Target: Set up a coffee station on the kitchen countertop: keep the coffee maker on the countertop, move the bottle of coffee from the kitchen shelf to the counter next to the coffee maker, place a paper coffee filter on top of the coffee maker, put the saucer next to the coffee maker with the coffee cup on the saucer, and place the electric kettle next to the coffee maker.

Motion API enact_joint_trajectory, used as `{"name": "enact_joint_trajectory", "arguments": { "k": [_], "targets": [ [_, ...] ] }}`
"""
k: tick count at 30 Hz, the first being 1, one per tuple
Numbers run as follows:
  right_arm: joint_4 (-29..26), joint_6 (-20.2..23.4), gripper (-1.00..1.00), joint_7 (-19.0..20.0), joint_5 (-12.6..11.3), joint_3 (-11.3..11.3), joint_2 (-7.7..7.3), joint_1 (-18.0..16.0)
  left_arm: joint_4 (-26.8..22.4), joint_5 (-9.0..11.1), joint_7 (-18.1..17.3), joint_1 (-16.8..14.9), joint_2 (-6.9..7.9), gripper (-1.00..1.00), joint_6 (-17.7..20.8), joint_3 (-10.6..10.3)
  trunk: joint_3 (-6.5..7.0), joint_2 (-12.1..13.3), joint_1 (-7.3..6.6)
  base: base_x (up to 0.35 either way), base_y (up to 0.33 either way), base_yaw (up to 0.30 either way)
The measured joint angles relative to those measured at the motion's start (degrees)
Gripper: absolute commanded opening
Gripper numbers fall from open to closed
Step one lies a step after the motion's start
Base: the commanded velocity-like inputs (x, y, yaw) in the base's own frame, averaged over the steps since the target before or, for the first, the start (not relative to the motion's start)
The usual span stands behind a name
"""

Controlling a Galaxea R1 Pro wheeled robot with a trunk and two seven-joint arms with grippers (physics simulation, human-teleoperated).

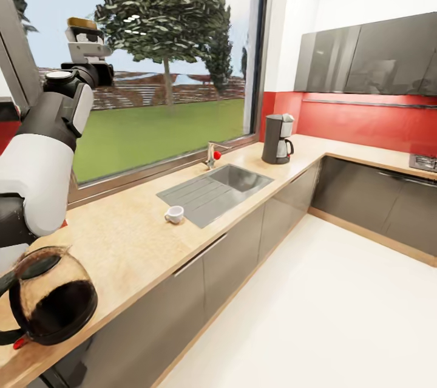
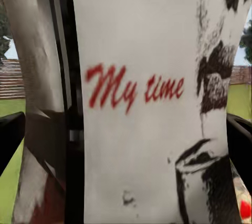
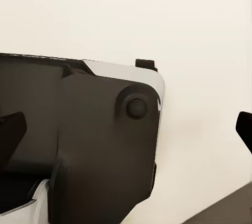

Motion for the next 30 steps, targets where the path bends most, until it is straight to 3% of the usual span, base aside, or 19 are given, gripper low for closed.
{"name": "enact_joint_trajectory", "arguments": {
  "k": [4, 11, 20, 25, 30],
  "targets": [
    [0.00, 0.00, 1.00, 0.00, 0.00, 0.00, 0.00, 0.00, 0.00, 0.06, -0.03, 0.06, -0.90, -1.00, -0.01, 0.07, 0.00, 0.00, 0.00, 0.000, 0.000, -0.263],
    [0.00, 0.00, 1.00, 0.00, 0.00, 0.00, 0.00, 0.00, 0.14, 0.14, -0.01, 1.36, -4.99, -1.00, -0.13, -0.08, -0.01, 0.00, 0.00, 0.000, 0.000, -0.263],
    [-0.03, -0.06, 1.00, 0.00, 0.00, 0.00, 0.06, -0.01, -0.08, 0.12, -0.56, 10.75, -7.30, -1.00, -2.27, -0.07, -0.01, 0.02, 0.01, 0.000, 0.000, -0.153],
    [-0.35, -0.15, 1.00, 0.00, -0.07, -0.08, 0.08, -0.01, -0.20, 0.13, -2.05, 18.13, -7.49, -1.00, -9.87, -0.12, -0.01, 0.02, 0.01, 0.000, 0.000, -0.010],
    [-0.60, -0.99, 1.00, 0.08, -0.12, -0.23, 0.14, -0.01, -0.22, 0.04, -6.25, 24.97, -7.57, -1.00, -15.63, -0.30, -0.02, 0.01, 0.00, 0.000, 0.000, -0.001]
  ]
}}
